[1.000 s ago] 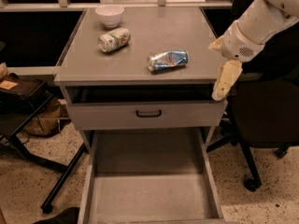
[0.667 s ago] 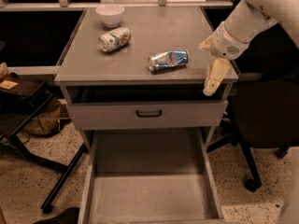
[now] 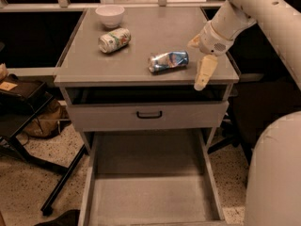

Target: Place redbull can into middle drawer

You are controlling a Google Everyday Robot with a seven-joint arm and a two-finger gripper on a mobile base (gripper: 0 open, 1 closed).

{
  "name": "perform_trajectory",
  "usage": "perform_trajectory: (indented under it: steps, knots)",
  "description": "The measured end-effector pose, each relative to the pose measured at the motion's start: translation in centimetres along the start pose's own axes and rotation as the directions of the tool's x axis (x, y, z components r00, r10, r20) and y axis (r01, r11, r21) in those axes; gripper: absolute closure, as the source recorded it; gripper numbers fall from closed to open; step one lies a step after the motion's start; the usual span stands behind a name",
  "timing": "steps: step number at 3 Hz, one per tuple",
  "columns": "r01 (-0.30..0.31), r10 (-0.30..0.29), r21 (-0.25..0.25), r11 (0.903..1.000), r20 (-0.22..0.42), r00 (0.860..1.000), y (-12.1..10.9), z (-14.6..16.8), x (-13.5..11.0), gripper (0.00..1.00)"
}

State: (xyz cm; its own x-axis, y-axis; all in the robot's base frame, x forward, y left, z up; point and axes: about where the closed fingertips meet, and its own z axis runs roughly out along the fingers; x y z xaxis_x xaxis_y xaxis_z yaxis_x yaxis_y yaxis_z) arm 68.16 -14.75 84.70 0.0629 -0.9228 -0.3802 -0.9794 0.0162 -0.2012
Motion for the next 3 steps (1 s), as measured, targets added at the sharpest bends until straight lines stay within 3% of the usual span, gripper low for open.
perform_trajectory:
  steps: [3]
  knots:
    - [0.131, -0.13, 0.006, 0.9914, -0.035, 0.991, -4.6, 0.2, -2.8, 0.0]
